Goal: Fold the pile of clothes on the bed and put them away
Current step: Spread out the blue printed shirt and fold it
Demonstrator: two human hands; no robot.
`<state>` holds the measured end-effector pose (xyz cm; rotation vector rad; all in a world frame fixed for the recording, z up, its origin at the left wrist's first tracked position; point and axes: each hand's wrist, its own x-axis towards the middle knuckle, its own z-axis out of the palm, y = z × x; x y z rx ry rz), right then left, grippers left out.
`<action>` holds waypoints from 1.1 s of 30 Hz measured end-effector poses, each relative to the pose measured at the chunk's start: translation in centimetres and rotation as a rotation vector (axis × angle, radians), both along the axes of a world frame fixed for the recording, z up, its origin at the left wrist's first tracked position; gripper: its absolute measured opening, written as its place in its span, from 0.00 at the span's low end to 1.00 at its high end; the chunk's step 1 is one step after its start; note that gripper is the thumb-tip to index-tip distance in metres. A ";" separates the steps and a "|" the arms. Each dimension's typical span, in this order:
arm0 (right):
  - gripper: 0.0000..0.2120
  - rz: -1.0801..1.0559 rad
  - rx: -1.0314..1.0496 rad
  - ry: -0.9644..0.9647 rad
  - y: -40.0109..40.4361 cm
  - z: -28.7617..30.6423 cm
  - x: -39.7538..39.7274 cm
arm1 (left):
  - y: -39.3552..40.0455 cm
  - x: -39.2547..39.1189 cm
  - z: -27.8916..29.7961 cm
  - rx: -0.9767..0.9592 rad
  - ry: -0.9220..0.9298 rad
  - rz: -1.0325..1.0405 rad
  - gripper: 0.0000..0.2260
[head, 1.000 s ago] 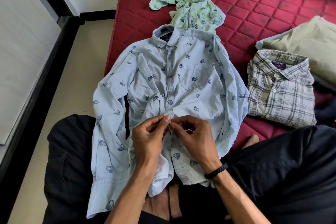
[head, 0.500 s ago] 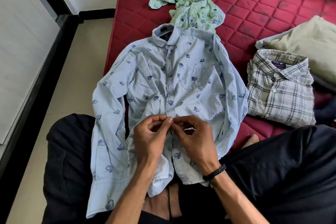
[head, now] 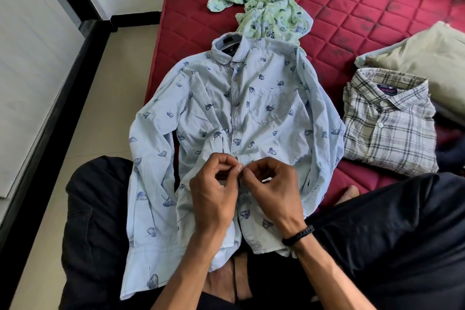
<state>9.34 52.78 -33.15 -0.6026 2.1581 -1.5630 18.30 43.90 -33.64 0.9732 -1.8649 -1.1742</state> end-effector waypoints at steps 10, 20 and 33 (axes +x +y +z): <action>0.04 -0.049 -0.279 -0.620 -0.4 0.3 -0.6 | -0.8 -0.1 -0.6 0.637 0.262 -0.065 0.13; 0.11 0.172 -0.045 0.165 -3.9 2.5 -5.3 | -6.7 -3.7 2.2 0.351 0.177 -0.277 0.11; 0.03 0.317 0.478 0.371 -1.9 -2.4 1.2 | -9.4 -3.0 -0.5 -0.093 -0.235 -0.252 0.09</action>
